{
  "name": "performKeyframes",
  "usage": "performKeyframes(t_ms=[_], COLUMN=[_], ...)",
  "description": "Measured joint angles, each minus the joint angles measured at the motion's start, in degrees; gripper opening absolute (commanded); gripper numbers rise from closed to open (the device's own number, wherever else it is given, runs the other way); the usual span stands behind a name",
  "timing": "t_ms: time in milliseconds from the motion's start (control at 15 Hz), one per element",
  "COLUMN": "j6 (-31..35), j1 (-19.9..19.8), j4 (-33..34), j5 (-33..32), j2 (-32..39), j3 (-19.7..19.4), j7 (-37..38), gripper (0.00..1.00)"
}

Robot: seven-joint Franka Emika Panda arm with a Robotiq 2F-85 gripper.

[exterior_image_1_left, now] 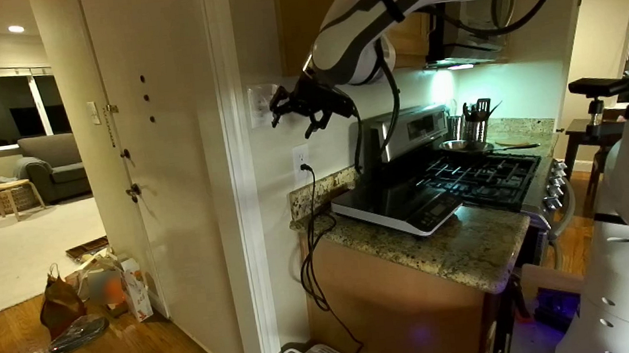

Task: Switch on the light using the left switch

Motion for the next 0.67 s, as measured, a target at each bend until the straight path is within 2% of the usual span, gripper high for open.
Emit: performKeyframes(t_ms=[333,667], j6=[5.40,10.57], j1=[0.07,0.82], j4=[0.70,4.20], j5=[12.54,26.77], j2=[1.82,4.81], j3=[-0.11,1.17], j7=[-1.30,-9.74], gripper=[1.00,1.00])
